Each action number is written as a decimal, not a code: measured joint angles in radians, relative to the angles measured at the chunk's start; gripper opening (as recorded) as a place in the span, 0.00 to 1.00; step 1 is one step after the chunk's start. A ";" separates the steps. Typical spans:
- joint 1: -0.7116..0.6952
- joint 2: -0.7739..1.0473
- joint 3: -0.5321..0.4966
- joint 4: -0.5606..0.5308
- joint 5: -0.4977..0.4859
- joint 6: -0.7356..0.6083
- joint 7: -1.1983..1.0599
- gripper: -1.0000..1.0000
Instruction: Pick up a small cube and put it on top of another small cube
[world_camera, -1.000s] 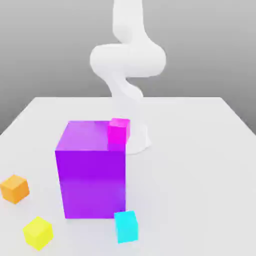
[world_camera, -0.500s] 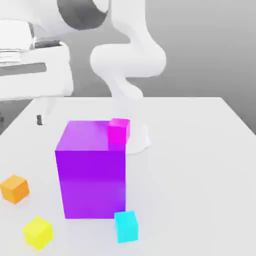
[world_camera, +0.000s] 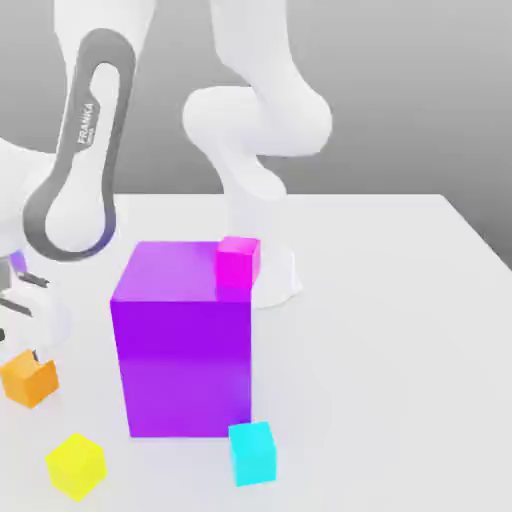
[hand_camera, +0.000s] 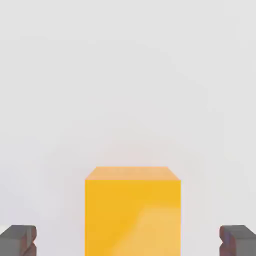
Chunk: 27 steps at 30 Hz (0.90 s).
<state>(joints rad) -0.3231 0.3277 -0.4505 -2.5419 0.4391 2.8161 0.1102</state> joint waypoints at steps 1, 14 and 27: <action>-0.026 0.028 0.032 0.007 0.033 0.019 -0.025 0.50; 0.002 -0.016 -0.008 -0.005 -0.027 -0.010 0.019 0.00; 0.225 -0.270 0.135 0.056 -0.152 -0.253 0.003 0.00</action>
<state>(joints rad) -0.0979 0.0575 -0.3154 -2.4856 0.2874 2.5626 0.1128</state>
